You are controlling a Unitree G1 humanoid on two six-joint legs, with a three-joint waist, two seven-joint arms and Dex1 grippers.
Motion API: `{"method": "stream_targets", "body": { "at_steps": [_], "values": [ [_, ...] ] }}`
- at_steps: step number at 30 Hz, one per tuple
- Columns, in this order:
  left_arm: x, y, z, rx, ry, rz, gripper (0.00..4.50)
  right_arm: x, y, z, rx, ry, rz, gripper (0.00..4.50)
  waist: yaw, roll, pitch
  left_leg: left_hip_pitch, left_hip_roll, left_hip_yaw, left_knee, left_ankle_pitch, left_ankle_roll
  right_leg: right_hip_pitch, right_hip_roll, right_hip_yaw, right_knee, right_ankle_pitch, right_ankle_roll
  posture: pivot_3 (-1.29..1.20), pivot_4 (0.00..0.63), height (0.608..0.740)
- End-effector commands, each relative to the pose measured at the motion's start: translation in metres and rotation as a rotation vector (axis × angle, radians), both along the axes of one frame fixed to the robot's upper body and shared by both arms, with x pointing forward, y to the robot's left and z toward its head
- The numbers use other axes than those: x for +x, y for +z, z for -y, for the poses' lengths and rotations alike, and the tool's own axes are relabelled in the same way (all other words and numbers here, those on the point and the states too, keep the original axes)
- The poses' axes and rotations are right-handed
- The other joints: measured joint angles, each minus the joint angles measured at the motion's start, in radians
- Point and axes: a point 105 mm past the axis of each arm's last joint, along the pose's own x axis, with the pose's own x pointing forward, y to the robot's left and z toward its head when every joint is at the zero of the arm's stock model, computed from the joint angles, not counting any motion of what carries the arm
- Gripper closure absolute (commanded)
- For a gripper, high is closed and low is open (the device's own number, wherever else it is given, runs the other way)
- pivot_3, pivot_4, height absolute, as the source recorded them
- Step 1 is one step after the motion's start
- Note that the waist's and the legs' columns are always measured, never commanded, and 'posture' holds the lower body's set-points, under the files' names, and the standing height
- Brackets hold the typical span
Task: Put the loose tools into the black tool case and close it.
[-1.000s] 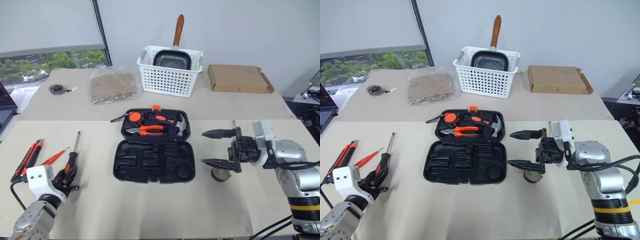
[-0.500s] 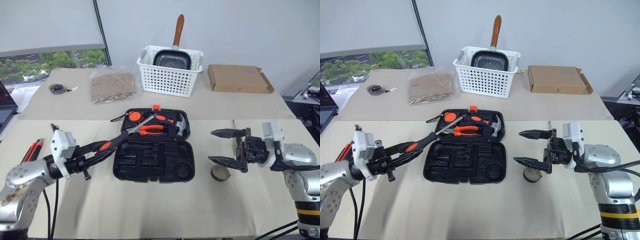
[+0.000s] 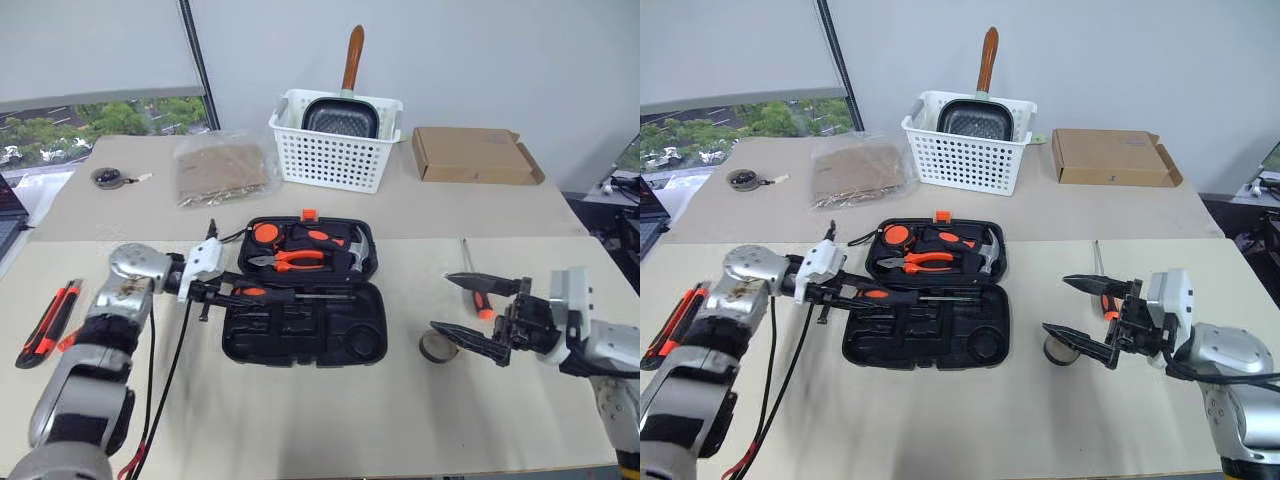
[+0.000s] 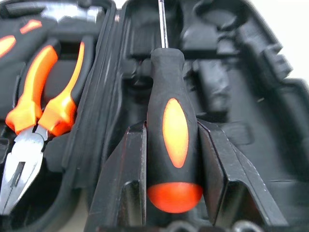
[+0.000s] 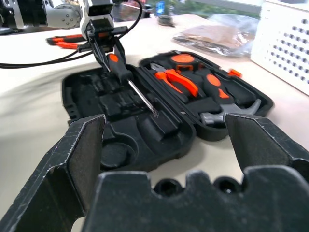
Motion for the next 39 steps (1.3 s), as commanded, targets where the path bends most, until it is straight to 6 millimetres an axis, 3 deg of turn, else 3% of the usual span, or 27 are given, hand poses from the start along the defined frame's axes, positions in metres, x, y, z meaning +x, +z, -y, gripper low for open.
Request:
{"method": "stream_targets", "body": {
  "at_steps": [1,14,16,17,20,24,28,31,37,39],
  "values": [
    [0.013,0.008,0.004,0.015,-0.006,0.048,3.55,-0.010,0.014,-0.001,0.006,-0.033,0.080,0.00,0.002,0.000,0.000,0.000,0.001,0.000,0.000,0.000,0.000,0.000,0.000,0.000,0.000,0.000,0.000,0.00,0.150,0.700],
    [0.019,0.004,-0.006,0.052,0.053,0.046,3.55,-0.006,0.017,-0.005,0.019,-0.043,0.082,0.00,-0.014,0.000,0.000,-0.001,0.004,-0.001,0.007,-0.006,0.010,0.000,0.002,0.000,0.005,-0.002,0.004,0.00,0.150,0.700],
    [0.023,0.007,-0.005,0.039,0.078,0.081,2.55,-0.004,0.018,-0.006,0.018,-0.034,0.082,0.00,-0.016,0.000,0.000,-0.001,0.004,-0.001,0.008,-0.006,0.010,-0.001,0.002,0.000,0.006,-0.002,0.004,0.00,0.150,0.700],
    [0.024,0.009,-0.005,0.028,0.084,0.091,2.46,-0.003,0.018,-0.007,0.018,-0.031,0.082,0.00,-0.017,0.000,0.000,-0.001,0.004,-0.001,0.008,-0.006,0.010,-0.001,0.002,0.000,0.006,-0.002,0.004,0.00,0.150,0.700],
    [0.028,0.018,-0.004,-0.008,0.109,0.139,1.20,-0.001,0.017,-0.007,0.018,-0.022,0.080,0.00,-0.017,-0.001,0.000,0.000,0.004,-0.001,0.009,-0.005,0.009,-0.001,0.002,0.000,0.008,-0.002,0.004,0.00,0.150,0.700],
    [0.027,0.037,0.000,-0.069,0.090,0.194,0.03,-0.001,0.016,-0.008,0.018,-0.017,0.076,0.00,-0.018,-0.001,0.000,0.000,0.004,-0.001,0.009,-0.005,0.009,-0.001,0.002,0.001,0.010,-0.002,0.003,0.00,0.150,0.700],
    [0.023,0.062,0.012,-0.168,0.068,0.226,0.03,-0.001,0.012,-0.007,0.020,-0.015,0.070,0.00,-0.018,-0.001,0.000,-0.001,0.004,-0.001,0.010,-0.005,0.009,-0.002,0.001,0.001,0.012,-0.001,0.001,0.00,0.150,0.700],
    [0.017,0.067,0.025,-0.234,0.077,0.209,0.03,-0.001,0.010,-0.008,0.025,-0.011,0.066,0.00,-0.019,0.000,0.000,-0.001,0.004,-0.001,0.012,-0.005,0.009,-0.002,0.001,0.001,0.013,-0.001,0.002,0.00,0.150,0.700],
    [0.003,0.026,0.041,-0.159,0.061,0.154,0.03,0.000,0.010,-0.011,0.032,-0.004,0.067,0.00,-0.021,-0.001,0.000,0.002,0.005,-0.001,0.012,-0.005,0.008,0.000,0.002,0.003,0.014,-0.002,0.004,0.00,0.150,0.700],
    [0.007,0.019,0.044,-0.154,0.087,0.144,0.72,0.000,0.012,-0.011,0.033,-0.004,0.071,0.00,-0.020,-0.001,0.000,0.002,0.005,-0.001,0.013,-0.004,0.007,0.000,0.002,0.002,0.015,-0.002,0.004,0.00,0.150,0.700]
  ]
}}
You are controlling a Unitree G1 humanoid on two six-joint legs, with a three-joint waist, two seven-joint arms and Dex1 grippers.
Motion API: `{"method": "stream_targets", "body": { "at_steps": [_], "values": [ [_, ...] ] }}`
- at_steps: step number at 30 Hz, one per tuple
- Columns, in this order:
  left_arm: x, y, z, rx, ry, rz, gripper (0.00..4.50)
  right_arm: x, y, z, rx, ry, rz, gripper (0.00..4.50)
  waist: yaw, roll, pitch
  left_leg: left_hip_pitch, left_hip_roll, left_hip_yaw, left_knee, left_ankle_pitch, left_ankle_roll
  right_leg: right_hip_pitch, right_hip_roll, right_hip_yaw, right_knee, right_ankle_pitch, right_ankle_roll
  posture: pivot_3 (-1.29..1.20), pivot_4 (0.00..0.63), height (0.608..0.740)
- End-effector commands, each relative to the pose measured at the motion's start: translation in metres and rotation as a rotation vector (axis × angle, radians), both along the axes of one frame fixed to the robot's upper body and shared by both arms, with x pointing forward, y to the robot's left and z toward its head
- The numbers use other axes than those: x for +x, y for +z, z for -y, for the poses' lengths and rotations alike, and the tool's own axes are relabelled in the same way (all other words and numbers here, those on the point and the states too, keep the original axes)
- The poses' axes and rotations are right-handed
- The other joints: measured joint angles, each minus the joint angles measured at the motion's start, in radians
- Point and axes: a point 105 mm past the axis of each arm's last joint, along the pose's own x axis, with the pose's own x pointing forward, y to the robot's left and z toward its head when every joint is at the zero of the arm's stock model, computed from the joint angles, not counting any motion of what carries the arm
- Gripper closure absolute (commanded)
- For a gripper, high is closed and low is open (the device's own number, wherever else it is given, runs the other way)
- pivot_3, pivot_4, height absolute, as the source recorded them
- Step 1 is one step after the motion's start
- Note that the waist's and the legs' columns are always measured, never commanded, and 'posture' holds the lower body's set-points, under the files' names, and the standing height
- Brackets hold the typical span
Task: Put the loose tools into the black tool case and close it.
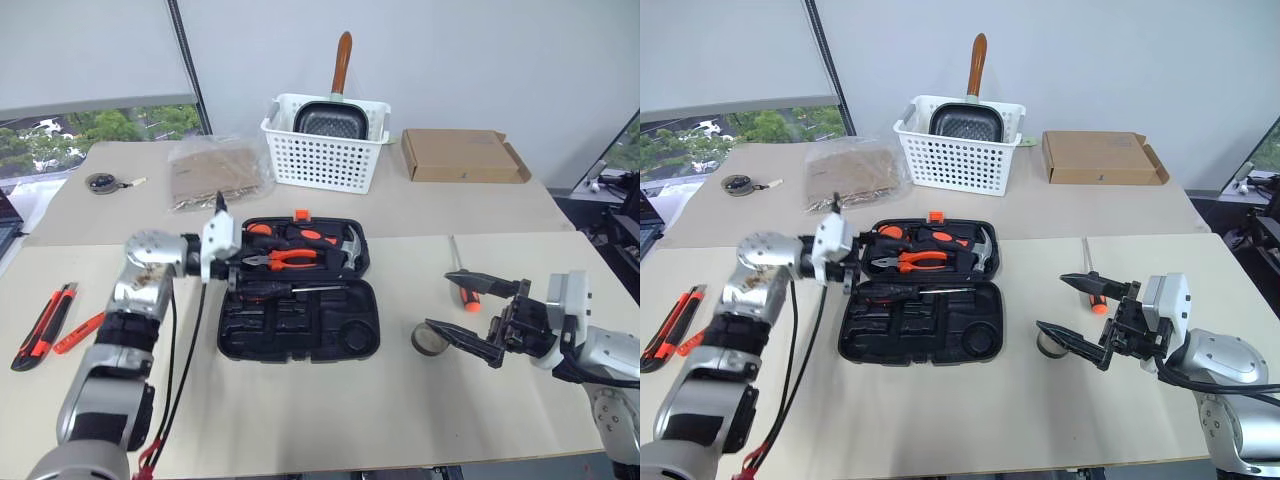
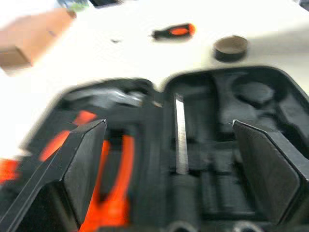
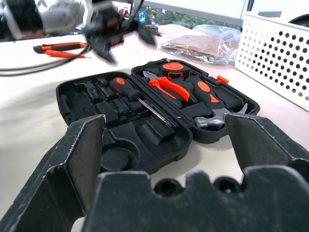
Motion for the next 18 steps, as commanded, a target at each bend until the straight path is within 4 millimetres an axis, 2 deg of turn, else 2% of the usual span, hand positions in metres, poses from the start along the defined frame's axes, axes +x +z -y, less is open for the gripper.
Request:
{"method": "stream_targets", "body": {
  "at_steps": [1,5,8,10,11,18],
  "values": [
    [0.009,0.002,0.004,0.008,0.038,0.032,0.99,-0.001,0.010,-0.004,0.003,0.013,0.054,0.00,0.001,0.000,0.000,0.000,0.000,0.000,0.000,0.000,0.000,0.000,0.000,0.000,0.000,0.000,0.000,0.00,0.150,0.700],
    [0.017,-0.002,0.006,0.010,0.060,0.031,2.38,-0.003,0.012,-0.003,0.002,0.004,0.056,0.00,0.002,0.000,0.000,0.000,0.001,-0.001,0.001,0.001,-0.001,0.000,0.000,0.000,0.000,0.001,-0.001,0.00,0.150,0.700],
    [0.021,-0.004,0.006,0.012,0.058,0.029,3.67,-0.004,0.011,-0.003,0.002,-0.003,0.056,0.00,0.002,0.000,0.000,-0.001,0.001,-0.001,0.001,0.000,0.000,-0.001,0.000,0.000,0.000,0.001,-0.001,0.00,0.150,0.700],
    [0.022,-0.005,0.006,0.015,0.054,0.026,4.32,-0.004,0.010,-0.003,0.004,-0.007,0.057,0.00,0.002,0.000,0.000,-0.002,0.001,0.000,0.000,0.000,0.001,-0.001,0.000,0.000,-0.001,0.001,-0.001,0.00,0.150,0.700],
    [0.022,-0.006,0.006,0.020,0.050,0.025,4.48,-0.004,0.010,-0.003,0.004,-0.009,0.057,0.00,0.002,0.000,0.000,-0.002,0.000,0.000,0.000,0.000,0.001,-0.001,0.000,0.000,-0.001,0.001,-0.002,0.00,0.150,0.700],
    [0.019,-0.023,0.004,0.123,0.002,0.047,4.48,-0.004,0.012,-0.003,0.001,-0.019,0.061,0.00,0.001,0.000,0.000,-0.002,0.000,0.000,0.001,-0.001,0.002,-0.001,0.000,0.000,-0.001,0.001,-0.002,0.00,0.150,0.700]
  ]
}}
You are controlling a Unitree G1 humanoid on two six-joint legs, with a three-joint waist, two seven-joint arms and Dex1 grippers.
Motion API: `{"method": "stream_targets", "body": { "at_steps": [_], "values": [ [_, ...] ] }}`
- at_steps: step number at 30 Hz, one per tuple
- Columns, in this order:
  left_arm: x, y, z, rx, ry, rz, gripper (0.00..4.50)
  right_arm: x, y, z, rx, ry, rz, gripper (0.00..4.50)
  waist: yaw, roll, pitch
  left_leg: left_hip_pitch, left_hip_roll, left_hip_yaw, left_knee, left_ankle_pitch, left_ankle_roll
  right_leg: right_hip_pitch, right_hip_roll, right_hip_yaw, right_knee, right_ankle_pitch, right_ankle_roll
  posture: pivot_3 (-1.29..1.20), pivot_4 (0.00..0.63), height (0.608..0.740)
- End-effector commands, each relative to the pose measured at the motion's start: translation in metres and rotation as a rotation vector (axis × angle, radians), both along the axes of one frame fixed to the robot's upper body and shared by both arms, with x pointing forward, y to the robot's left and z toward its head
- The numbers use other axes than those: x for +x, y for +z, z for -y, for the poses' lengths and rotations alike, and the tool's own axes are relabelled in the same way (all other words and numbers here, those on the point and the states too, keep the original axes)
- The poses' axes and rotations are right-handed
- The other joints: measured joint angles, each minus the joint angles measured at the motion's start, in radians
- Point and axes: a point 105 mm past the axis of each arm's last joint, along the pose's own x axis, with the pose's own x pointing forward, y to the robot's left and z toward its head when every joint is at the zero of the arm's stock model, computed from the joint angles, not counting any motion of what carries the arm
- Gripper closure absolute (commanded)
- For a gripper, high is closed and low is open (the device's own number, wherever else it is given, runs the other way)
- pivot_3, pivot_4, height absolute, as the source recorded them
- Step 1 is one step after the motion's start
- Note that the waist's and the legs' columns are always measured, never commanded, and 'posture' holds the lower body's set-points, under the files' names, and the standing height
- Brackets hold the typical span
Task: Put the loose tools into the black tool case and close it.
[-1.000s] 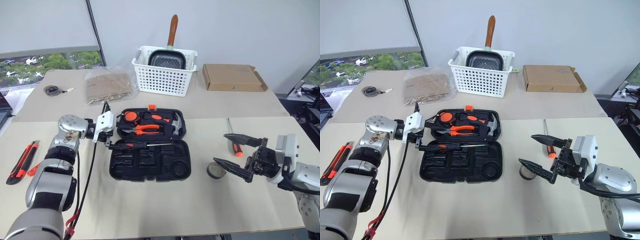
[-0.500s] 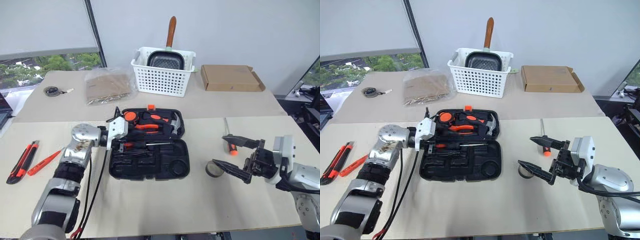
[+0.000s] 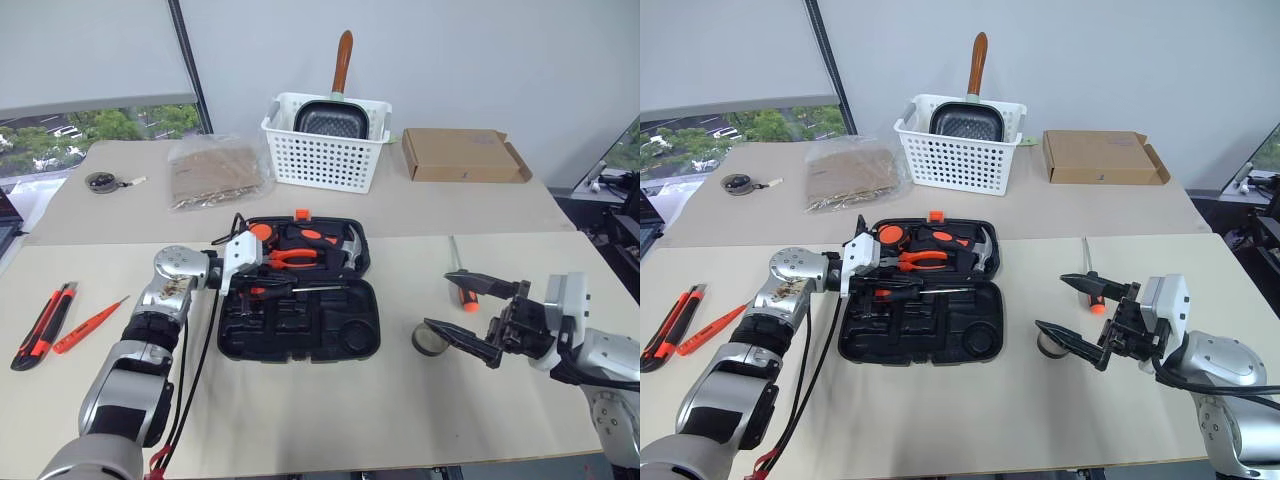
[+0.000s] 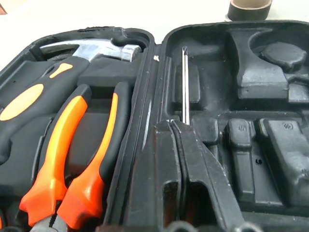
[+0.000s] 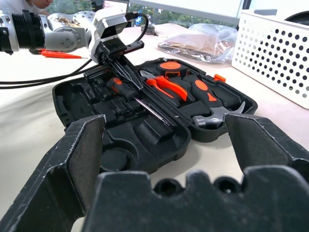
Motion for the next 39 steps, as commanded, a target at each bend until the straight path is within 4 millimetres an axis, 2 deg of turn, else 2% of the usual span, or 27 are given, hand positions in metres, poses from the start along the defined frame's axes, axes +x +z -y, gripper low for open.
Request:
{"method": "stream_targets", "body": {
  "at_steps": [1,8,12,15,18,20,24,25,26,27,29,30,33,34,35,39],
  "values": [
    [-0.002,-0.007,0.003,0.092,-0.056,0.061,4.48,-0.003,0.013,-0.002,-0.007,0.004,0.064,0.00,0.000,0.000,0.000,0.000,0.000,0.000,0.000,0.000,0.000,0.000,0.000,0.000,0.000,0.000,0.000,0.00,0.150,0.700],
    [-0.002,-0.032,0.002,0.213,-0.052,0.098,4.48,-0.004,0.010,-0.002,-0.023,0.004,0.049,0.00,0.002,0.000,-0.001,0.003,0.000,0.000,0.000,0.000,0.000,0.002,-0.001,0.000,0.001,0.000,0.000,0.00,0.150,0.700],
    [0.000,-0.036,0.001,0.237,-0.038,0.120,4.48,-0.005,0.006,0.002,-0.032,-0.001,0.038,0.00,0.009,0.001,-0.002,0.005,0.000,-0.001,0.000,0.000,0.000,0.004,-0.002,0.000,0.001,0.000,0.000,0.00,0.150,0.700],
    [0.009,-0.024,0.003,0.159,0.023,0.122,4.48,-0.001,0.002,0.008,-0.043,-0.053,0.033,0.00,0.010,0.001,-0.002,0.006,0.001,-0.001,0.001,0.000,0.000,0.004,-0.002,0.001,0.001,0.000,0.001,0.00,0.150,0.700],
    [0.012,-0.002,0.006,0.020,0.043,0.095,4.48,0.008,-0.006,0.019,-0.067,-0.156,-0.002,0.00,0.009,0.001,-0.002,0.005,0.001,-0.001,0.001,0.001,-0.001,0.003,-0.002,0.000,0.002,0.001,0.001,0.00,0.150,0.700],
    [0.013,0.021,0.007,-0.125,0.063,0.079,4.48,0.021,-0.019,0.034,-0.113,-0.298,-0.073,0.00,0.007,0.000,-0.002,0.002,0.001,-0.001,0.001,0.002,-0.001,0.001,-0.002,0.000,0.002,0.001,0.002,0.00,0.150,0.700],
    [-0.001,0.052,0.005,-0.271,0.011,0.009,3.37,0.039,-0.027,0.055,-0.102,-0.481,-0.109,0.00,0.000,-0.001,-0.002,-0.006,0.001,0.000,0.001,0.003,-0.002,-0.007,-0.001,0.001,0.002,0.001,0.000,0.00,0.150,0.700],
    [-0.006,0.057,0.004,-0.280,-0.006,-0.010,2.90,0.043,-0.031,0.059,-0.107,-0.516,-0.129,0.00,-0.002,0.000,-0.002,-0.007,0.001,0.000,0.000,0.004,-0.004,-0.008,0.000,0.001,0.002,0.002,-0.001,0.00,0.150,0.700],
    [-0.013,0.060,0.003,-0.277,-0.029,-0.024,2.63,0.048,-0.037,0.064,-0.115,-0.558,-0.155,0.00,-0.005,0.000,-0.002,-0.007,0.001,0.001,0.000,0.008,-0.011,-0.009,0.000,0.001,0.003,0.003,-0.003,0.00,0.150,0.700],
    [-0.020,0.063,0.002,-0.265,-0.049,-0.033,2.24,0.053,-0.041,0.068,-0.119,-0.591,-0.176,0.00,-0.006,0.000,-0.002,-0.006,0.000,0.001,0.000,0.009,-0.011,-0.008,0.001,0.001,0.003,0.005,-0.006,0.00,0.150,0.700],
    [-0.033,0.066,0.001,-0.236,-0.089,-0.061,1.48,0.064,-0.049,0.075,-0.124,-0.654,-0.224,0.00,-0.009,0.000,-0.002,-0.006,0.000,0.002,-0.001,0.009,-0.012,-0.008,0.001,0.001,0.002,0.004,-0.006,0.00,0.150,0.700],
    [-0.041,0.066,0.000,-0.204,-0.114,-0.077,0.91,0.073,-0.052,0.077,-0.129,-0.678,-0.249,0.00,-0.010,0.000,-0.002,-0.006,0.000,0.002,-0.001,0.009,-0.012,-0.008,0.001,0.001,0.002,0.001,-0.001,0.00,0.150,0.700],
    [-0.056,0.067,-0.004,-0.144,-0.139,-0.097,0.32,0.091,-0.063,0.078,-0.152,-0.718,-0.333,0.00,-0.009,0.000,-0.001,-0.006,0.001,0.002,-0.001,0.008,-0.011,-0.008,0.002,0.001,0.001,-0.001,-0.001,0.00,0.150,0.700],
    [-0.058,0.068,-0.004,-0.133,-0.133,-0.092,0.04,0.096,-0.066,0.076,-0.159,-0.719,-0.362,0.00,-0.009,0.000,-0.001,-0.006,0.000,0.002,-0.001,0.004,-0.004,-0.009,0.001,0.002,0.002,0.000,-0.001,0.00,0.150,0.700],
    [-0.060,0.069,-0.006,-0.117,-0.119,-0.078,0.04,0.100,-0.070,0.074,-0.175,-0.719,-0.394,0.00,-0.008,0.000,-0.001,-0.006,0.001,0.001,0.000,0.004,-0.004,-0.008,0.001,0.002,0.002,0.000,-0.001,0.00,0.150,0.700],
    [-0.065,0.074,-0.011,-0.081,-0.060,-0.036,0.00,0.108,-0.072,0.076,-0.192,-0.756,-0.434,0.94,-0.003,0.000,-0.001,-0.005,0.001,0.000,-0.001,0.006,-0.006,-0.009,0.002,0.002,0.004,0.000,-0.002,0.00,0.150,0.700]
  ]
}}
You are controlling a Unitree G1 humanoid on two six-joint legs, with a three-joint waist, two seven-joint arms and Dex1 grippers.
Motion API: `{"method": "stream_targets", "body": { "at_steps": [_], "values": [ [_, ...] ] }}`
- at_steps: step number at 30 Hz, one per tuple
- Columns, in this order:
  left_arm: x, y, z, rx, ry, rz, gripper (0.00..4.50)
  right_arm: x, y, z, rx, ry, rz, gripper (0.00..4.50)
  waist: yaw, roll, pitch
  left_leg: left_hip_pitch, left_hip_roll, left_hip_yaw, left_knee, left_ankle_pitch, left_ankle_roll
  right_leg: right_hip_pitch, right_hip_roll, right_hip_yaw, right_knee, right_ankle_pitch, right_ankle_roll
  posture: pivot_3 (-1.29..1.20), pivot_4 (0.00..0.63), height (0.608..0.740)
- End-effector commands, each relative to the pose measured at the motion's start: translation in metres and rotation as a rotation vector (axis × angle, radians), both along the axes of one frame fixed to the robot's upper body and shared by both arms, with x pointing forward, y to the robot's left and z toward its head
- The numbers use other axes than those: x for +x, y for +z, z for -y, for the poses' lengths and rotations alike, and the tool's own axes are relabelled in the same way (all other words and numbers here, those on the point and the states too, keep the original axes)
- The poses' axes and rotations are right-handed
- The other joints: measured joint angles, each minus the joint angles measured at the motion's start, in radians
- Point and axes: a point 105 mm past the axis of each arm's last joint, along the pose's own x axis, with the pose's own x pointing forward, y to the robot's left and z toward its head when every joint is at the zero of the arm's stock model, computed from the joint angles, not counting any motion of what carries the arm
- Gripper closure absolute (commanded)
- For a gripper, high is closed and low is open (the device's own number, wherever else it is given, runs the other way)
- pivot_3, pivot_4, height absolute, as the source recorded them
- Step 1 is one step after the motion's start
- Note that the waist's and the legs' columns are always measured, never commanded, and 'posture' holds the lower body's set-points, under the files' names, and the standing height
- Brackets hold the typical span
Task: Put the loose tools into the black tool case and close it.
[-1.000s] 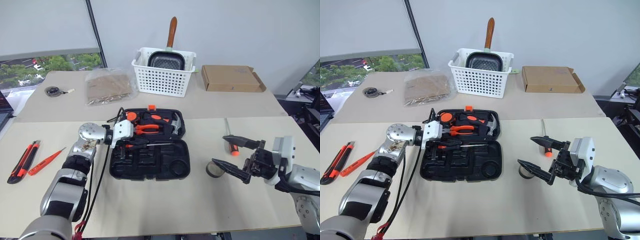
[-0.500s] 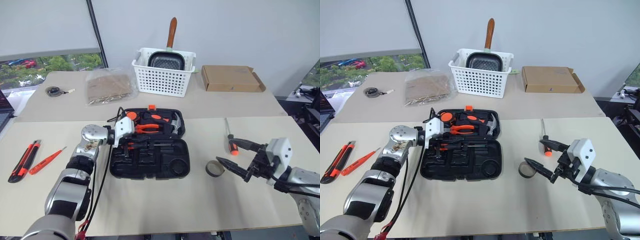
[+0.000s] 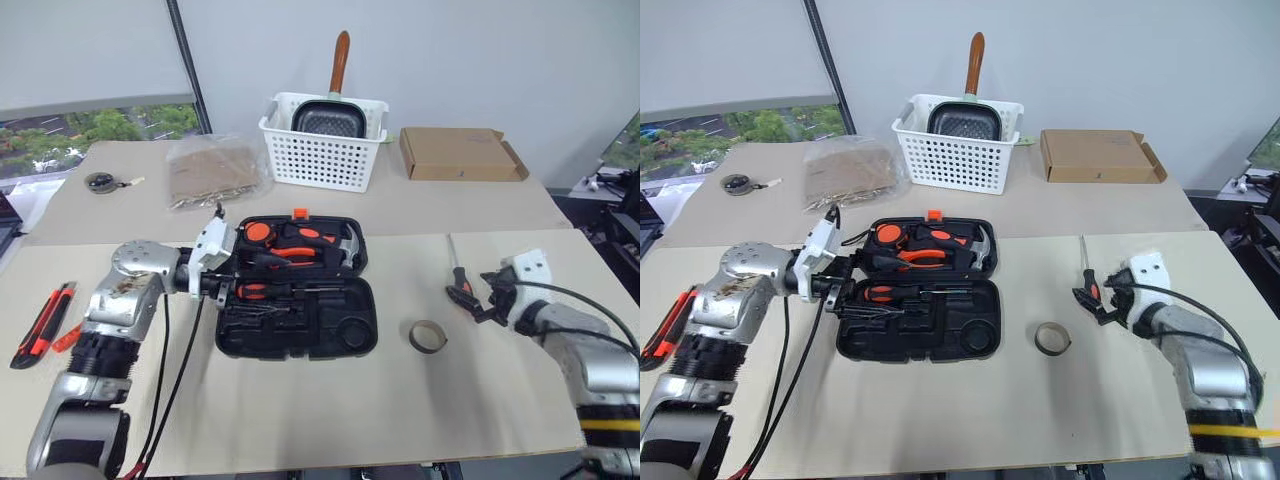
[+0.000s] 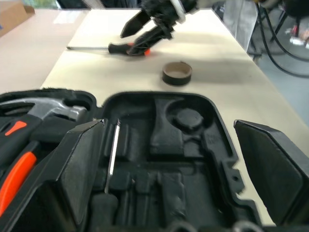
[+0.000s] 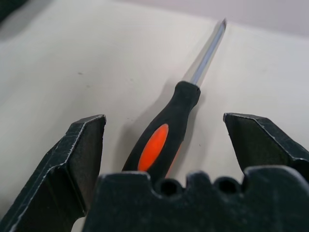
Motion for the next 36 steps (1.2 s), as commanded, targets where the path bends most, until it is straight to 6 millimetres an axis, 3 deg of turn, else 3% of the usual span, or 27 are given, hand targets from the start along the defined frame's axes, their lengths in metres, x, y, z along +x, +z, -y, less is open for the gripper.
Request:
{"method": "stream_targets", "body": {
  "at_steps": [1,6,8,11,16,19,23,29,36],
  "values": [
    [-0.005,0.016,-0.005,0.009,0.064,0.073,0.00,0.007,0.008,0.006,-0.021,-0.043,0.002,1.25,0.001,0.000,0.000,0.000,0.000,0.000,0.000,0.000,0.000,0.000,0.000,0.000,0.000,0.000,-0.001,0.00,0.150,0.700],
    [-0.014,0.025,-0.014,-0.028,0.165,0.077,0.00,0.015,0.024,0.009,-0.047,-0.046,0.067,3.11,-0.001,0.000,0.000,-0.001,0.000,0.001,0.000,0.004,-0.007,0.000,0.000,0.001,-0.001,0.000,-0.001,0.00,0.150,0.700],
    [-0.018,0.028,-0.017,-0.061,0.205,0.060,0.00,0.019,0.032,0.009,-0.066,-0.046,0.087,3.50,-0.002,0.000,0.000,-0.001,0.000,0.001,0.000,0.004,-0.007,0.000,0.000,0.001,-0.002,-0.001,-0.001,0.00,0.150,0.700],
    [-0.025,0.032,-0.024,-0.116,0.275,0.037,0.00,0.025,0.053,-0.005,-0.124,0.064,0.142,3.50,-0.002,0.001,0.000,-0.001,0.000,0.001,0.000,0.004,-0.007,0.000,0.000,0.001,-0.001,-0.001,-0.001,0.00,0.150,0.700],
    [-0.036,0.026,-0.044,-0.106,0.403,0.004,0.00,0.021,0.083,-0.070,-0.121,0.455,0.229,3.50,-0.015,0.001,0.001,0.001,0.001,0.001,-0.002,0.004,-0.007,0.000,0.002,0.001,-0.001,-0.001,-0.001,0.00,0.150,0.700],
    [-0.048,0.018,-0.055,-0.072,0.454,-0.021,0.00,0.007,0.084,-0.112,-0.146,0.752,0.249,3.50,-0.021,0.001,0.001,0.003,0.002,0.000,-0.007,0.004,-0.008,-0.001,0.004,0.001,-0.001,-0.001,-0.001,0.00,0.150,0.700],
    [-0.061,0.012,-0.063,-0.029,0.469,-0.039,0.00,-0.017,0.074,-0.148,-0.137,1.077,0.225,3.50,-0.014,0.000,0.001,0.003,0.002,0.000,-0.009,0.008,-0.013,-0.002,0.004,0.000,-0.001,-0.002,-0.003,0.00,0.150,0.700],
    [-0.070,0.013,-0.075,-0.025,0.522,-0.044,0.00,-0.012,0.062,-0.174,-0.186,1.256,0.206,3.50,-0.011,0.000,0.001,0.002,0.002,0.000,-0.009,0.008,-0.013,-0.002,0.003,0.000,-0.001,-0.001,-0.004,0.00,0.150,0.700],
    [-0.077,0.012,-0.081,0.004,0.551,-0.052,0.00,-0.006,0.056,-0.191,-0.175,1.295,0.194,3.50,-0.009,0.000,0.001,0.002,0.002,0.000,-0.009,0.008,-0.015,-0.003,0.003,-0.001,-0.001,-0.002,-0.008,0.00,0.150,0.700]
  ]
}}
